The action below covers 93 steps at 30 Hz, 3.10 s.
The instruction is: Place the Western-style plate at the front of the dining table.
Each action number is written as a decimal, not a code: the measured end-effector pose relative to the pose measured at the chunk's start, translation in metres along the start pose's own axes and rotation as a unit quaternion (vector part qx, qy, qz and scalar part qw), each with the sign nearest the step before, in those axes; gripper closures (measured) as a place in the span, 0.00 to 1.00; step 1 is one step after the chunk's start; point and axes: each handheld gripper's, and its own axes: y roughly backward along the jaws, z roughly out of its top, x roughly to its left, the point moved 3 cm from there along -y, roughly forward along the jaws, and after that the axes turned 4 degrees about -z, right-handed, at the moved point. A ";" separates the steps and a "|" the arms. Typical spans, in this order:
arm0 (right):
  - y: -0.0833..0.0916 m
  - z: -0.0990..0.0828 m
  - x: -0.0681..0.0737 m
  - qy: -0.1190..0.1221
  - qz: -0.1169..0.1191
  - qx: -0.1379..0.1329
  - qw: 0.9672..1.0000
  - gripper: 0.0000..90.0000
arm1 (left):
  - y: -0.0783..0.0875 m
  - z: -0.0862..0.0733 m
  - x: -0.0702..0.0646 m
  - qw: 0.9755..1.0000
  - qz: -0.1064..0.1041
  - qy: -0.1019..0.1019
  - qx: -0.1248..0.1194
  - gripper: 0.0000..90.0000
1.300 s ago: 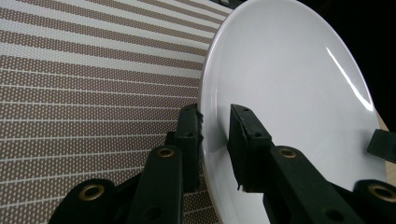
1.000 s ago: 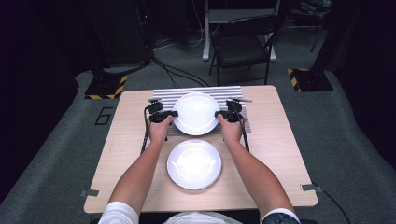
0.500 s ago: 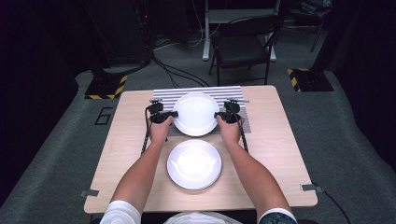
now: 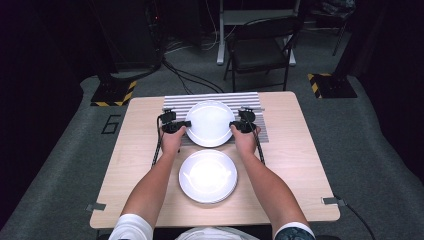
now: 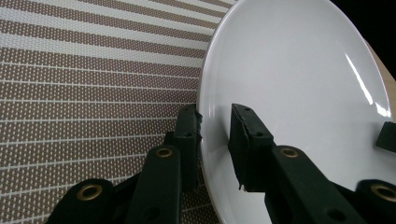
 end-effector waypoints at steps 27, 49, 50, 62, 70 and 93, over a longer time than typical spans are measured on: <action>-0.013 -0.006 -0.002 0.022 -0.018 0.009 1.000 0.79 | -0.013 -0.007 0.007 1.000 0.014 -0.014 0.012 0.79; -0.019 -0.010 -0.002 0.034 -0.023 0.026 0.999 0.75 | -0.022 -0.012 0.011 0.999 0.020 -0.013 0.025 0.75; -0.019 -0.010 -0.002 0.036 -0.025 0.027 0.999 0.75 | -0.022 -0.012 0.010 0.999 0.021 -0.015 0.026 0.75; -0.024 -0.015 0.000 0.042 -0.034 0.043 0.998 0.71 | -0.024 -0.013 0.009 0.998 0.031 -0.031 0.034 0.71; -0.024 -0.015 0.000 0.053 -0.032 0.044 0.997 0.67 | -0.025 -0.014 0.006 0.997 0.038 -0.050 0.035 0.68; -0.016 -0.013 -0.007 0.073 -0.034 0.033 0.996 0.61 | -0.017 -0.011 0.006 0.996 0.051 -0.064 0.031 0.59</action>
